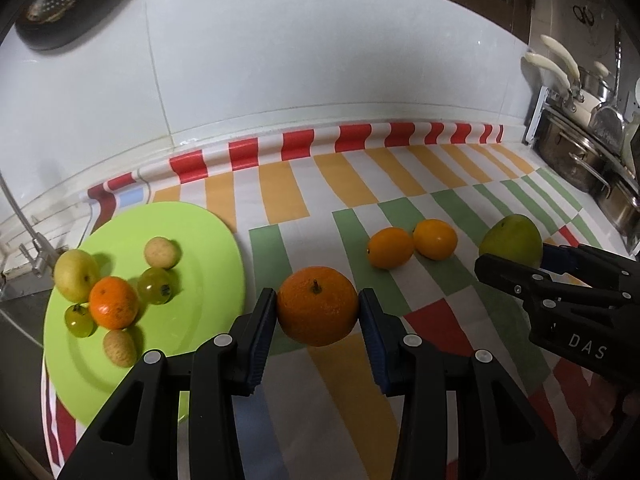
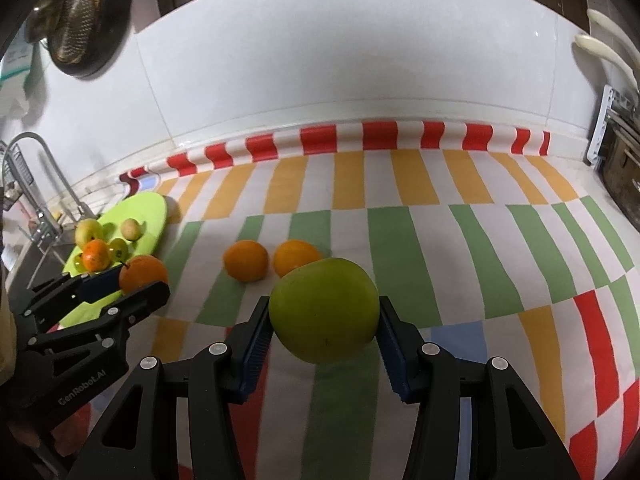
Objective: Organize fruits
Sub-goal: 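Carry the mandarin in the left gripper while the right gripper carries the large fruit to the plate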
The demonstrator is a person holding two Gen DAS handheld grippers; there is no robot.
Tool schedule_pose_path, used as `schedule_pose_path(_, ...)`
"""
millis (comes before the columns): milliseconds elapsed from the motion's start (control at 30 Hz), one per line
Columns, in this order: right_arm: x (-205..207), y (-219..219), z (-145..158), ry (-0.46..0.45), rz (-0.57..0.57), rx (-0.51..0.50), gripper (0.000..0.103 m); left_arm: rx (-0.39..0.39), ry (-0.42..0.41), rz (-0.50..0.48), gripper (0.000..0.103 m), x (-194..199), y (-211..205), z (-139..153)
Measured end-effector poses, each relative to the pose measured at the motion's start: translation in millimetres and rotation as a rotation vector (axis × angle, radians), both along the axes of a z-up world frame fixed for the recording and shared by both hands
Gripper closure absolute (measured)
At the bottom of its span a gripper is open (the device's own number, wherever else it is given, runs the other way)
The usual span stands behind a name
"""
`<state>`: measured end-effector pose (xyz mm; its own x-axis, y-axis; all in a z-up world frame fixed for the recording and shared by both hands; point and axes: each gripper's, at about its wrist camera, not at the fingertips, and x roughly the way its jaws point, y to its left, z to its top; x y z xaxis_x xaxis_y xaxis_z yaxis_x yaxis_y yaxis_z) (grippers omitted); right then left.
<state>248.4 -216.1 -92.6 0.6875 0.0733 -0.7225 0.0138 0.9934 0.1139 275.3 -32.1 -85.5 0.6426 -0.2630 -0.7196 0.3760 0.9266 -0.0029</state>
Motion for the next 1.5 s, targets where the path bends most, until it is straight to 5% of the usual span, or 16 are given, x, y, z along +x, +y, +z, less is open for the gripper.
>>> schedule_pose_path(867,-64.3,70.7,53.8,-0.101,0.136,-0.01,0.052,-0.051,-0.096,0.09,0.062,-84.2,68.9,50.5)
schedule_pose_path(1500,-67.3,131.3,73.4,-0.174,0.201,-0.005,0.052,-0.038,-0.156,0.158,0.062,-92.3,131.8,68.4)
